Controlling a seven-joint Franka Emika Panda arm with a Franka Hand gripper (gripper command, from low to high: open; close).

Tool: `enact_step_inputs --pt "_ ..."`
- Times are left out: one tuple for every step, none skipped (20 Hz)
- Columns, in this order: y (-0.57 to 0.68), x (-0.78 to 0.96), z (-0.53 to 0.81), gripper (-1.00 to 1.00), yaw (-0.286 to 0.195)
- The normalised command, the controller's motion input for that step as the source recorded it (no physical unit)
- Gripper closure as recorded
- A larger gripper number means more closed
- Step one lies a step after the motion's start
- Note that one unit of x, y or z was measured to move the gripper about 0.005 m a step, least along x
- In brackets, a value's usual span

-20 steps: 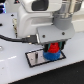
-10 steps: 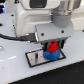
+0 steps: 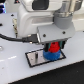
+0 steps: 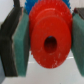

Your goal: Insert the blue gear onto the right peg, followed by the red gear

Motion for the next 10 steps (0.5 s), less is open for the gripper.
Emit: enact_step_inputs --pt "0.03 0.18 -0.06 1.0 0.0" --pt "0.06 0.16 -0.03 1.0 0.0" --pt "0.07 0.14 -0.02 1.0 0.0" --pt "0.01 0.1 -0.06 1.0 0.0" --pt "0.02 0.12 -0.13 1.0 0.0" --pt "0.0 0.26 0.18 1.0 0.0" --pt "0.02 0.2 0.14 1.0 0.0" --pt "0.09 0.08 0.05 1.0 0.0" --pt "0.05 0.1 0.21 1.0 0.0" --pt "0.05 0.09 0.23 1.0 0.0"
